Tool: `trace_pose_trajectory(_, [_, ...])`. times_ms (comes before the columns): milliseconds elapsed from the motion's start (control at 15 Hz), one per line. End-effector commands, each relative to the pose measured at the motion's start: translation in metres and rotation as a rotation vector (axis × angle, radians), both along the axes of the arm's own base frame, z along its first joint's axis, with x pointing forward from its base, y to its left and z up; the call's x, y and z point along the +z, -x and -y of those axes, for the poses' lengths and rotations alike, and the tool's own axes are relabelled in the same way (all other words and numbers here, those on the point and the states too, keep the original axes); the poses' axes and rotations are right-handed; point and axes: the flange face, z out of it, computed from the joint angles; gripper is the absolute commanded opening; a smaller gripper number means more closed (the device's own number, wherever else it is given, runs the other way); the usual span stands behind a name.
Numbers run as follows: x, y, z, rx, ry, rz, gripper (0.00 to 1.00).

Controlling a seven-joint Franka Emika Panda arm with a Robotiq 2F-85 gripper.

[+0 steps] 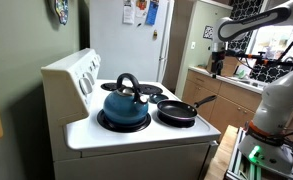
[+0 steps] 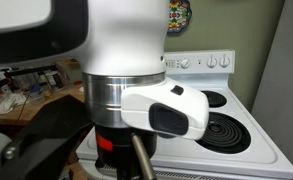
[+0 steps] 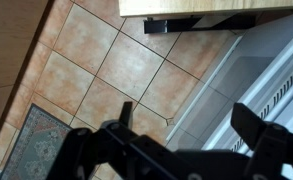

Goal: Turn the third knob from the right in an anti-clockwise direction

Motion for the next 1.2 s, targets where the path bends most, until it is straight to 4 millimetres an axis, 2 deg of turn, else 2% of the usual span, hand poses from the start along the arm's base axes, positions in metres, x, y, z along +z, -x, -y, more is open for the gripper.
trace_pose_trajectory(0, [0.009, -0.015, -0.013, 0.029, -0.004, 0.018, 1.0])
trace_pose_trajectory(400, [0.032, -0.058, -0.06, 0.154, -0.02, 0.075, 1.0])
trace_pose_trajectory(733, [0.029, -0.096, -0.113, 0.255, -0.052, 0.103, 1.0])
trace_pose_trajectory(867, [0.029, -0.118, -0.135, 0.324, -0.022, 0.149, 1.0])
trace_pose_trajectory(1000, [0.038, -0.138, -0.152, 0.37, -0.011, 0.219, 1.0])
trace_pose_trajectory(1067, [0.034, -0.119, -0.144, 0.331, -0.013, 0.188, 1.0])
trace_pose_trajectory(1133, [0.036, -0.128, -0.151, 0.347, -0.01, 0.207, 1.0])
